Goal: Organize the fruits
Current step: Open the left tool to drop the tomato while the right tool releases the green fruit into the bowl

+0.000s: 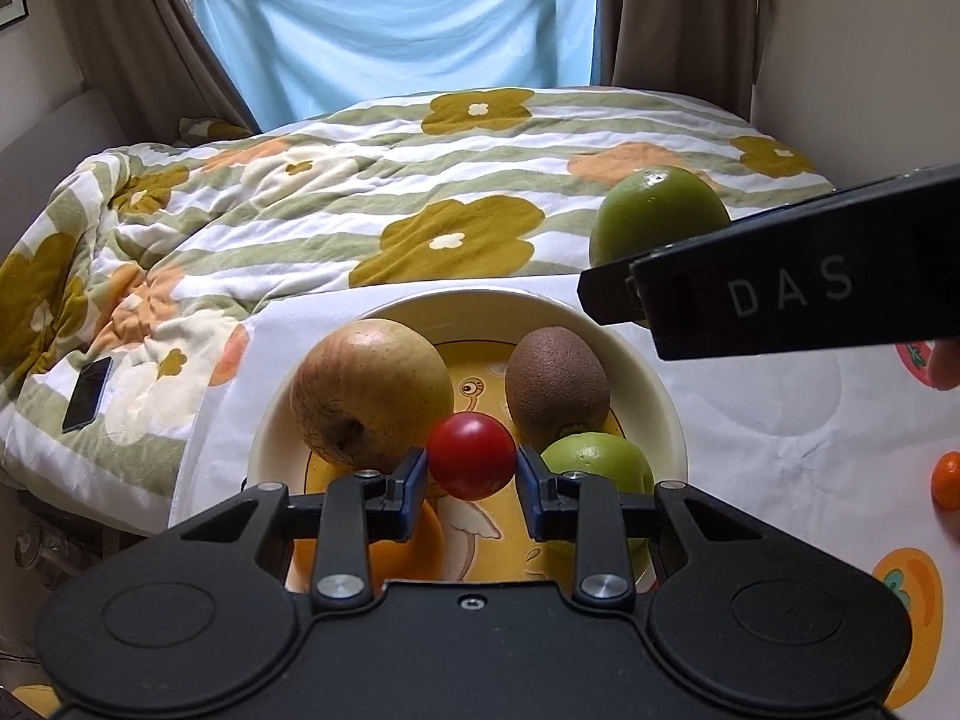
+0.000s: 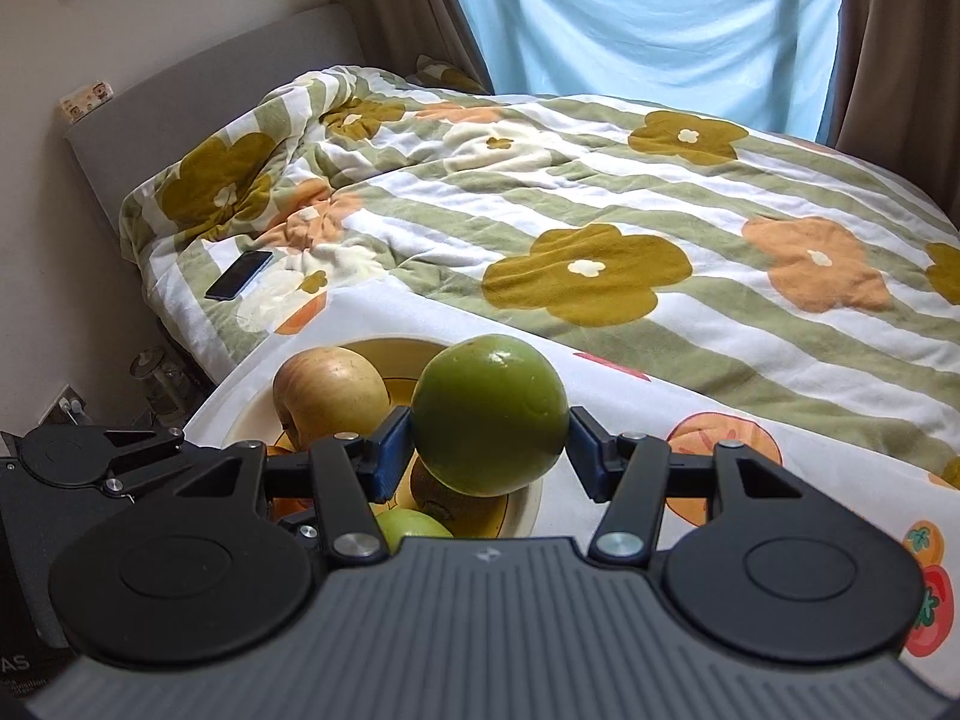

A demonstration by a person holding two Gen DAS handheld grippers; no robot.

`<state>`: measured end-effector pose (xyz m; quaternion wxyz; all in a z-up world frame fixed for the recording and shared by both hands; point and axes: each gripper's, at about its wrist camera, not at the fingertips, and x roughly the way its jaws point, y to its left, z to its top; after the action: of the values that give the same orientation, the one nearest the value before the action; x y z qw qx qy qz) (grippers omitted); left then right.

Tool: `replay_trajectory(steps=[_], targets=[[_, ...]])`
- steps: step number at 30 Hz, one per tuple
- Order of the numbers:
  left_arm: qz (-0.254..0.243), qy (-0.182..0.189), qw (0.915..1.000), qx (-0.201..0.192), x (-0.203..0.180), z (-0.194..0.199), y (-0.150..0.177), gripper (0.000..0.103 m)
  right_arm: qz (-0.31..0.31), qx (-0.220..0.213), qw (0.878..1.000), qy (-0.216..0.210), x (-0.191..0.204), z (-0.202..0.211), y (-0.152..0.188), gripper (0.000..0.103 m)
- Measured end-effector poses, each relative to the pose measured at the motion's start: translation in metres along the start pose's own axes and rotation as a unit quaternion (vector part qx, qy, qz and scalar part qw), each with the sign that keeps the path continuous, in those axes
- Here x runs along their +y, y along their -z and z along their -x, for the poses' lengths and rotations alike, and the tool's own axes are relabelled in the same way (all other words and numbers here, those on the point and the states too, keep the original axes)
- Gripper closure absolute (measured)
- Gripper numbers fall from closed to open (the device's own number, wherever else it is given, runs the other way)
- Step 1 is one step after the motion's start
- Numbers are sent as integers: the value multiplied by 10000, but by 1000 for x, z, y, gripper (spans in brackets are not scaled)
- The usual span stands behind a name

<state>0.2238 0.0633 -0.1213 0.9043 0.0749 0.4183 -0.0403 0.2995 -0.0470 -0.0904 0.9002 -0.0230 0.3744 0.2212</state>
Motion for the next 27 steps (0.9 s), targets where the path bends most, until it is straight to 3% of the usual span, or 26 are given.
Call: replay_trajectory(steps=[3, 7, 11, 27], targets=[[-35, -12, 10000, 11, 0, 1, 1, 57, -2, 41, 10000, 9, -1, -7, -2, 33], [-74, -206, 9996, -164, 7, 3, -3, 8, -3, 91, 10000, -13, 0, -11, -2, 33], [254, 20, 9993, -263, 18, 11, -1, 6, 136, 107, 9998, -32, 3, -17, -5, 33], [594, -56, 9978, -305, 35, 16, 1, 5, 269, 67, 9996, -99, 14, -61, -16, 33]])
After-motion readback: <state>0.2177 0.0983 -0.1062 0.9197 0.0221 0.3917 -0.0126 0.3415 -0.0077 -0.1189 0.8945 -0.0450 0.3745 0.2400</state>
